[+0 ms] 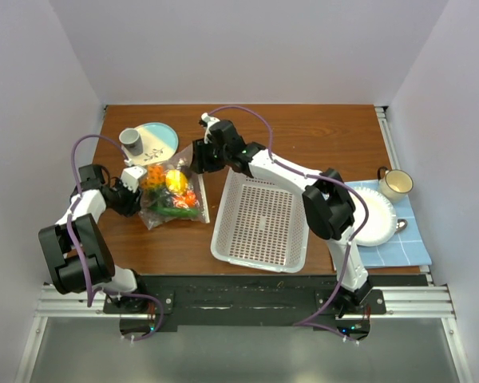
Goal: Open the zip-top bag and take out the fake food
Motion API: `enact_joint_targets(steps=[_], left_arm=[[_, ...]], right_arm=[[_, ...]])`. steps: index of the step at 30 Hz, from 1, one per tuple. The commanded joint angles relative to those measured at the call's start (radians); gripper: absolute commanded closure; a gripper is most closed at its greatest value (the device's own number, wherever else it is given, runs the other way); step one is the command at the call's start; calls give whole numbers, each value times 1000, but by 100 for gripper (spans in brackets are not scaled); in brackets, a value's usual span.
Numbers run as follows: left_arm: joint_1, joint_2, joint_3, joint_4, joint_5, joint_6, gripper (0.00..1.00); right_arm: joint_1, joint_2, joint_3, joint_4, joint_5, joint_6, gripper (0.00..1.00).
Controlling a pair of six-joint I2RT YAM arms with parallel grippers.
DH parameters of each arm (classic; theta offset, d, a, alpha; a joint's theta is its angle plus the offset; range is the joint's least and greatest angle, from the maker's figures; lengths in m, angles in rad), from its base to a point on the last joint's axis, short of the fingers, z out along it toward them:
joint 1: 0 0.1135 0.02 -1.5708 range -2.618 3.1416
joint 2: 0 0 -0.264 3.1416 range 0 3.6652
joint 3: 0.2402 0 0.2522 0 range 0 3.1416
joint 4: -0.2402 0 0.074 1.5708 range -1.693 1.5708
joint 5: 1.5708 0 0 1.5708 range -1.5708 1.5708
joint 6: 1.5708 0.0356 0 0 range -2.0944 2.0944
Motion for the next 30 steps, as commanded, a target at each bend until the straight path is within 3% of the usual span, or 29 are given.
enact_joint_targets(steps=[1, 3, 12, 13, 14, 15, 20, 25, 30], left_arm=[[-5, -12, -2, 10, 1, 10, 56], [-3, -14, 6, 10, 3, 2, 56], [-3, -23, 14, 2, 20, -16, 58], [-5, -29, 13, 2, 20, -18, 57], [-5, -31, 12, 1, 20, -19, 57], [-3, -34, 13, -1, 20, -18, 57], [-5, -34, 20, -13, 28, -15, 57], [-6, -29, 32, -20, 28, -21, 57], [-8, -35, 35, -25, 18, -16, 57]], right_arm=[[-10, 16, -40, 121, -106, 50, 54], [-12, 13, -45, 139, -126, 58, 60], [-12, 45, -17, 155, -162, 70, 67], [-10, 53, 6, 108, -122, 52, 63], [-12, 61, 27, 69, -93, 35, 36], [-12, 71, 58, 32, -70, 15, 27], [-13, -5, -26, -17, 106, -74, 15], [-18, -12, -62, 26, 68, -51, 16], [-19, 7, -64, 70, -32, -5, 31]])
